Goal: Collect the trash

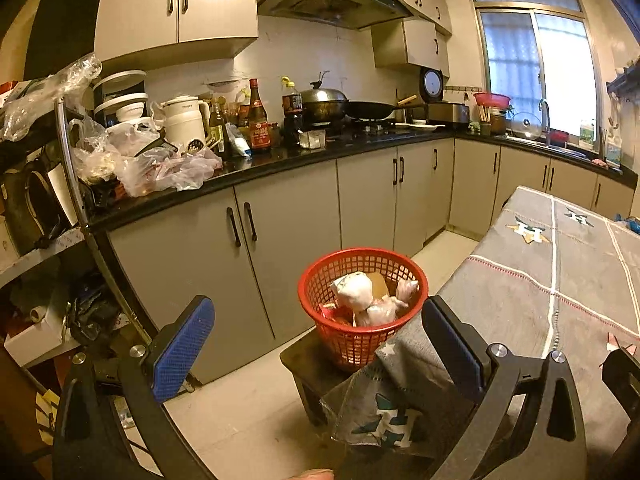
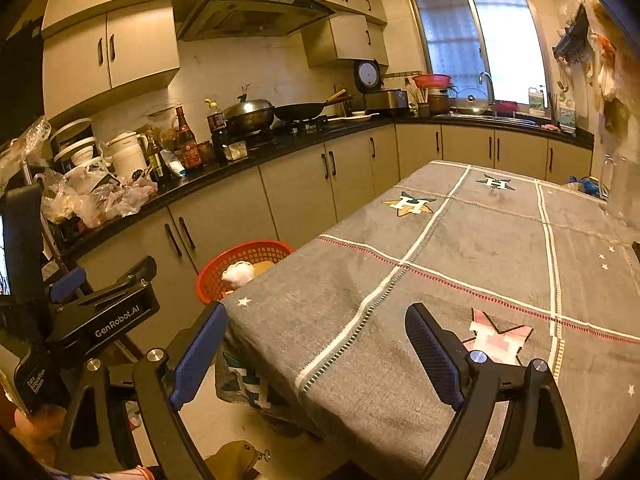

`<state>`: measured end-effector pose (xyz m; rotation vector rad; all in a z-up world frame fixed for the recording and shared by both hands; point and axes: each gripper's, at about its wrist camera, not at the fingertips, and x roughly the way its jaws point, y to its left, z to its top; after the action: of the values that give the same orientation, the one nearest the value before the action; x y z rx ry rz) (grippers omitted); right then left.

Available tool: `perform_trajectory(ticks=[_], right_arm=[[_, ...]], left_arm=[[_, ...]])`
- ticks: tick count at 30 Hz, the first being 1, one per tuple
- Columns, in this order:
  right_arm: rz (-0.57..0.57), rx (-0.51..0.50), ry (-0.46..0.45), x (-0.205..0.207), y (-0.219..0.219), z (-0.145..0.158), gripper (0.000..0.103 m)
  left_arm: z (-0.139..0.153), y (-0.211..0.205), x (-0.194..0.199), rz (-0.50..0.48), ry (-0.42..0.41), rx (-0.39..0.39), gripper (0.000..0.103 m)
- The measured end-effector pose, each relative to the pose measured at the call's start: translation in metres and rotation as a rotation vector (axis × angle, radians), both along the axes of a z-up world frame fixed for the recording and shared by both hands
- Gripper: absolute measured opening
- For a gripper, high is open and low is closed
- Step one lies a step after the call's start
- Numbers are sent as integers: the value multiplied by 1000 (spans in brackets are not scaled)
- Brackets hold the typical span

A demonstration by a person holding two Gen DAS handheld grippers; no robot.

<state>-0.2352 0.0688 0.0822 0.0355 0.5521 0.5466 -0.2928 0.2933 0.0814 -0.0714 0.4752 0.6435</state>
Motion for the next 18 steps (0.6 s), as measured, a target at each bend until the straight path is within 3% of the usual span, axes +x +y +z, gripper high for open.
perform_trajectory(ticks=[18], right_arm=[[30, -28, 27, 3, 14, -12, 94]], left_arm=[[-16, 10, 8, 18, 49, -18, 103]])
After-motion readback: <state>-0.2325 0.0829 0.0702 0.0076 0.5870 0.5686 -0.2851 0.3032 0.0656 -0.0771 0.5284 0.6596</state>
